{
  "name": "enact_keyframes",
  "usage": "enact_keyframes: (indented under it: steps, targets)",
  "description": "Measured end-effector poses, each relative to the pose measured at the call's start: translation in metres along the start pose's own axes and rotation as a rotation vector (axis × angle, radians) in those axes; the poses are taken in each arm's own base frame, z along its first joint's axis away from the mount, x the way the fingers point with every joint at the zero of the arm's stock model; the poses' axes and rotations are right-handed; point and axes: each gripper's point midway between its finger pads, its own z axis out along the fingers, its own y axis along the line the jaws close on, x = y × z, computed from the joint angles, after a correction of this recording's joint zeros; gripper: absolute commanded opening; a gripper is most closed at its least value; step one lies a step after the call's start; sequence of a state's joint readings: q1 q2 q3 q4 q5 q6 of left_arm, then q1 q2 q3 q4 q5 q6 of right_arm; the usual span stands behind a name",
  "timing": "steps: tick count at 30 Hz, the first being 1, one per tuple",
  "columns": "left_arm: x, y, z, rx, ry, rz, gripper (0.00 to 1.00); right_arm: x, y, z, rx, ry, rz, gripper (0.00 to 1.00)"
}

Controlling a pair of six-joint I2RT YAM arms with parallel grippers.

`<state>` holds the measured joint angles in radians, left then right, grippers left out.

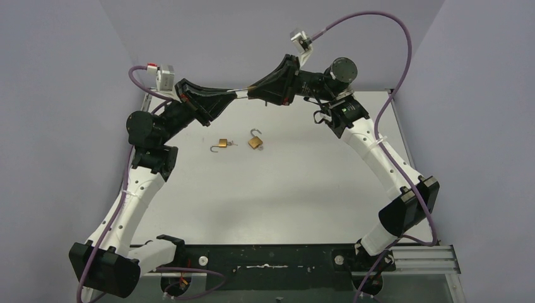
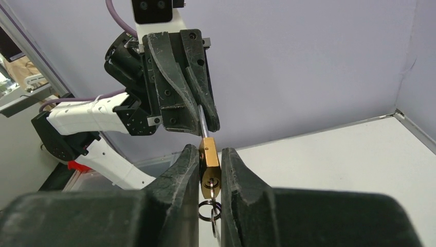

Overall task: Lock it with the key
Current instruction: Lock the lock.

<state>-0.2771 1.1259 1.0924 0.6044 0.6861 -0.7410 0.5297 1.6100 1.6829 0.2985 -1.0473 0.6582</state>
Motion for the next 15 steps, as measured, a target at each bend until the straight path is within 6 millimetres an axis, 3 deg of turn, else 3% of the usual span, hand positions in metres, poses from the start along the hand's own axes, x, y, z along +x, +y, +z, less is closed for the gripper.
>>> enact_keyframes:
  steps: [4,7,8,9,15]
  targets:
    - [0.000,0.000,0.000,0.001,0.002,-0.002,0.03,-0.001,0.001,-0.002,-0.010,0.004,0.005,0.00]
    - [0.001,-0.001,-0.001,0.006,0.008,0.002,0.59,0.000,0.003,-0.005,-0.017,0.011,0.035,0.00]
    - [0.002,-0.001,-0.001,0.009,0.015,-0.008,0.90,-0.002,0.003,-0.006,-0.017,0.011,0.052,0.00]
    - [0.003,-0.001,-0.002,0.009,0.019,-0.007,0.96,-0.003,0.003,-0.009,-0.018,0.009,0.063,0.00]
    - [-0.003,0.005,-0.017,-0.002,0.056,-0.034,0.96,-0.016,-0.009,-0.034,-0.002,0.005,0.122,0.00]
